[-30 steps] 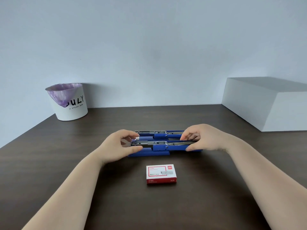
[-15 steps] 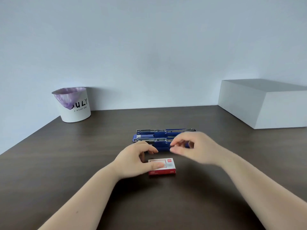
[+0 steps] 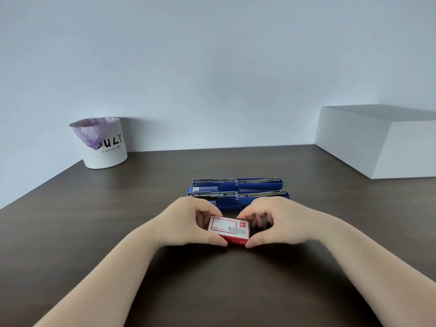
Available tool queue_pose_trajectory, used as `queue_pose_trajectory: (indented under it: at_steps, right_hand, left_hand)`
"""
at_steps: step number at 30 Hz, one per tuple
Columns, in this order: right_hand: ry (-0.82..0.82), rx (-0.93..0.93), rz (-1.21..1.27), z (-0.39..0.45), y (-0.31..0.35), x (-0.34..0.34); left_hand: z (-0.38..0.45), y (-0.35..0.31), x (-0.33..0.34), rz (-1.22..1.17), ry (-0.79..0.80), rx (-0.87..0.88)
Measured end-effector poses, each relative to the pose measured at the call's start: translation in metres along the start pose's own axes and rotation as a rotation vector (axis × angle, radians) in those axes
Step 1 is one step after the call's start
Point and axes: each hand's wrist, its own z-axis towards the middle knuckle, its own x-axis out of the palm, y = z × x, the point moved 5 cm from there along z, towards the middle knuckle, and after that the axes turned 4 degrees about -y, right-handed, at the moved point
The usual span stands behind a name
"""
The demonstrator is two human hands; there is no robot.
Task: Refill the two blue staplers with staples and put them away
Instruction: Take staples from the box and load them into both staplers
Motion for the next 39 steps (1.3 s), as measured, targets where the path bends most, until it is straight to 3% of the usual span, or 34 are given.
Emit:
queue_pose_trajectory:
  at_steps: [11,19,25,39]
  right_hand:
    - [-0.018,-0.008,0.054,0.0,0.003,-0.003]
    - [-0.036,0.047,0.075,-0.005,-0.003,-0.006]
    - [-0.119,0.024,0.104,-0.004,-0.006,-0.01]
    - [-0.028,0.102,0.09,-0.006,-0.015,-0.012]
  left_hand:
    - [0.004,0.009,-0.002,-0.053,-0.013,-0.059]
    - [-0.001,0.015,-0.015,0.013,-0.036,0.007]
    - [-0.001,0.007,-0.022,0.032,-0.164,0.15]
    - [-0.003,0.016,-0.015,0.06,-0.005,0.012]
